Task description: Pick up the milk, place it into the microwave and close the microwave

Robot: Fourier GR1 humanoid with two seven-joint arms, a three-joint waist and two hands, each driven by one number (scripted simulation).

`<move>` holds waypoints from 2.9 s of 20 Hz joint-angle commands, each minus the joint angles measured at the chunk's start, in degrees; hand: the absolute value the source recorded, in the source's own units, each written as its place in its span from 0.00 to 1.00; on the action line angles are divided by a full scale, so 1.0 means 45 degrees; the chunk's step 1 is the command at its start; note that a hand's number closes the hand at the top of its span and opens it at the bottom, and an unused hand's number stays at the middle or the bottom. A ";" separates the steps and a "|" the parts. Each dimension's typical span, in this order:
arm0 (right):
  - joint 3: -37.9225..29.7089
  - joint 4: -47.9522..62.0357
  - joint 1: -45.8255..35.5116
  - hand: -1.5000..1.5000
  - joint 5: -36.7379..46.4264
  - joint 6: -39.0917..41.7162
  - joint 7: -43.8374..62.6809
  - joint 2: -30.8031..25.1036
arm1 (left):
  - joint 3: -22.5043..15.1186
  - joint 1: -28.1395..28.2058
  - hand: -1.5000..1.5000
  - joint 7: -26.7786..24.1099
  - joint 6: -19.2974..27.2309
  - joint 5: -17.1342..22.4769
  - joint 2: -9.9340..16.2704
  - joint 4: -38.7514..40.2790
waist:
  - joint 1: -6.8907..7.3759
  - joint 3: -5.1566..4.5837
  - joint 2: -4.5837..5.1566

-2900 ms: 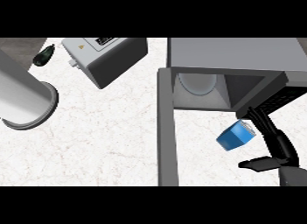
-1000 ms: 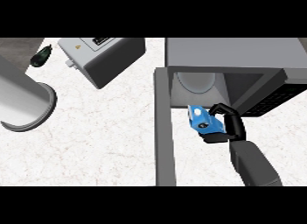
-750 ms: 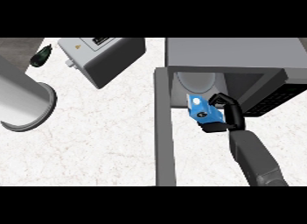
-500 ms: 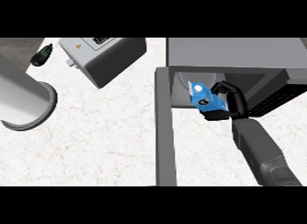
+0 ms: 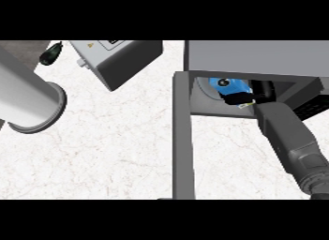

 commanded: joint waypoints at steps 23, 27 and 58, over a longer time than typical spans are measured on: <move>0.0105 0.0943 -0.1508 1.00 0.0606 -0.3798 0.1321 -0.1861 | -0.0305 -0.1799 0.00 0.0119 0.0017 -0.0038 0.1034 0.0902 | 0.1263 0.0036 0.0700; -0.0083 0.1020 -0.1516 1.00 0.0353 -0.3745 0.1238 -0.1973 | -0.0533 -0.1813 0.00 0.0200 -0.0029 -0.0246 0.0919 0.0972 | 0.1357 0.0048 0.0774; 0.0807 0.1530 -0.3222 0.00 0.0746 -0.3097 0.2594 -0.1196 | -0.0734 -0.3294 0.00 0.0205 -0.0337 -0.1709 0.1701 0.2080 | 0.1952 -0.0011 0.0768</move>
